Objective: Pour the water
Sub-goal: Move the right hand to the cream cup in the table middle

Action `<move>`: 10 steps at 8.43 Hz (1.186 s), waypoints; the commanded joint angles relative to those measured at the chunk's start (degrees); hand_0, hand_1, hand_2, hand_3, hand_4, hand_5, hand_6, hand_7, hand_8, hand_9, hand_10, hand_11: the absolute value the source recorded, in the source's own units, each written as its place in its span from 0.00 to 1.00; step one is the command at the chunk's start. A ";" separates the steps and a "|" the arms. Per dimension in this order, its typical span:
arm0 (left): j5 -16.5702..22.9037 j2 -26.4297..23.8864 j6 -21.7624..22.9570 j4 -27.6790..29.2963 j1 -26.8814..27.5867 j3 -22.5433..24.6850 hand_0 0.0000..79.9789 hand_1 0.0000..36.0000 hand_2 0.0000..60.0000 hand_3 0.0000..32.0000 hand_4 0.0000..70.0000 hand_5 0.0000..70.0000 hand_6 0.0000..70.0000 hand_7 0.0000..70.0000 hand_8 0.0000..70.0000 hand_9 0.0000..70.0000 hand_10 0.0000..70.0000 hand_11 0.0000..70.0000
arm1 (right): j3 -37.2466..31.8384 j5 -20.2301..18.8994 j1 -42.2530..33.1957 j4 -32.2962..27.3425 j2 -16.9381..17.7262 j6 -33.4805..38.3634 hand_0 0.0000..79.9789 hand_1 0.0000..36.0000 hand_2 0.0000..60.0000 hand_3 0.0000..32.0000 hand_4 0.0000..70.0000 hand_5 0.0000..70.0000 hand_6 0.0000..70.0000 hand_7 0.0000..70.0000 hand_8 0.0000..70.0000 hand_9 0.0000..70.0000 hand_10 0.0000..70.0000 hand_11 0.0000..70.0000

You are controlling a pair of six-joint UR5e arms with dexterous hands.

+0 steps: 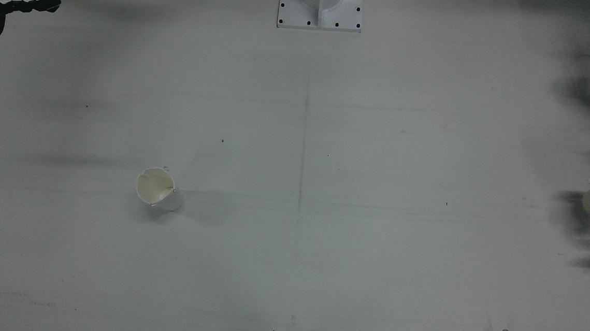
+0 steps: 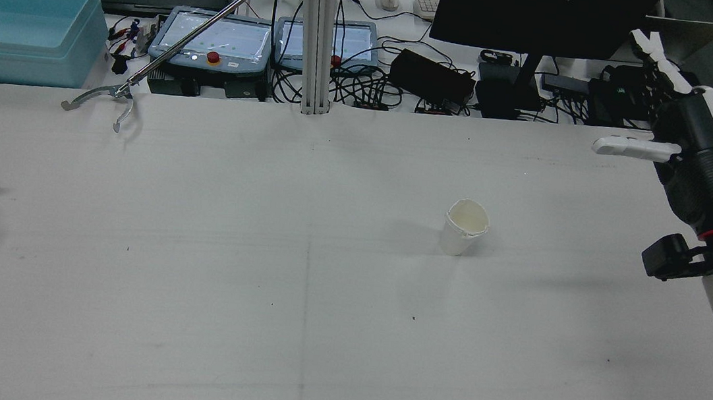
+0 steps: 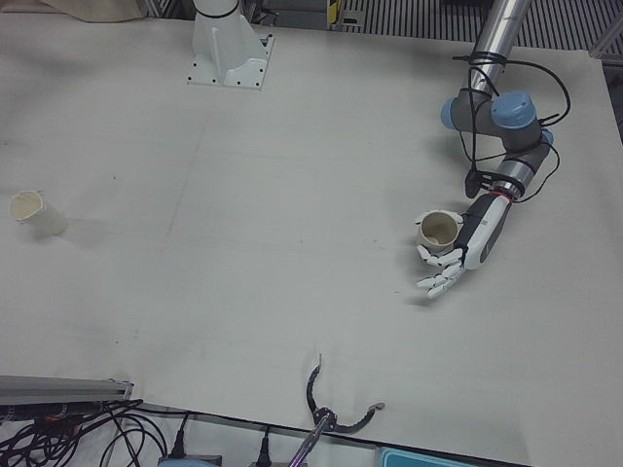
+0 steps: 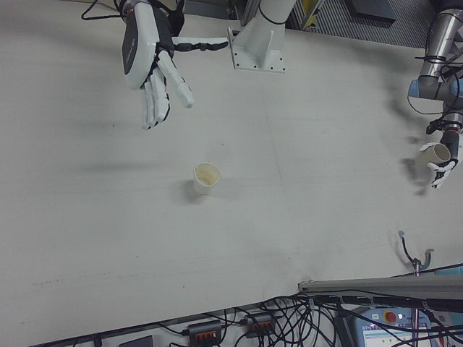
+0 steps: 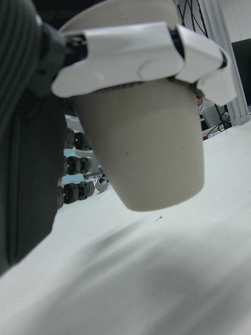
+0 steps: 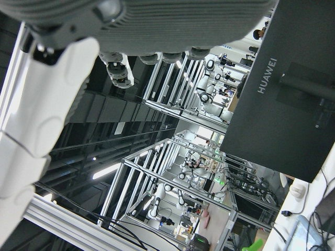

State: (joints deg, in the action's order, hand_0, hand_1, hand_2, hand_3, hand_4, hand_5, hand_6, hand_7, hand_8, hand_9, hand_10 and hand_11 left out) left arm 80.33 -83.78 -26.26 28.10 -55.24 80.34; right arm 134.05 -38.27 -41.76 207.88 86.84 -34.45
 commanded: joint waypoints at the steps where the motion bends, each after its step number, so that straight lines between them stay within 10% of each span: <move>1: -2.11 2.21 3.40 -3.83 -0.13 6.92 0.65 1.00 1.00 0.00 0.88 1.00 0.20 0.29 0.10 0.14 0.10 0.18 | -20.83 0.48 4.56 -16.88 -2.54 4.27 0.62 0.39 0.00 0.00 0.04 0.05 0.01 0.00 0.00 0.00 0.00 0.02; 3: -2.11 3.19 3.41 -4.81 -0.04 8.17 0.65 1.00 1.00 0.00 0.84 1.00 0.20 0.27 0.09 0.13 0.09 0.17 | -33.64 0.74 7.64 -27.33 -5.70 7.29 0.63 0.42 0.00 0.00 0.06 0.08 0.02 0.00 0.00 0.00 0.00 0.01; 10: -2.38 3.63 3.41 -4.81 -0.04 7.47 0.63 1.00 1.00 0.00 0.76 1.00 0.19 0.27 0.09 0.13 0.09 0.16 | -43.60 0.83 11.35 -28.23 -8.69 7.47 0.67 0.52 0.00 0.00 0.11 0.11 0.04 0.03 0.00 0.00 0.00 0.03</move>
State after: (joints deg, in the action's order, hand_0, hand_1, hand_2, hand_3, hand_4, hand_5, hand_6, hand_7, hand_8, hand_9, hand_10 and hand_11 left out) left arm 78.02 -80.41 -22.85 23.23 -55.29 87.95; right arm 93.76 -37.50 -30.57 179.93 79.98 -27.21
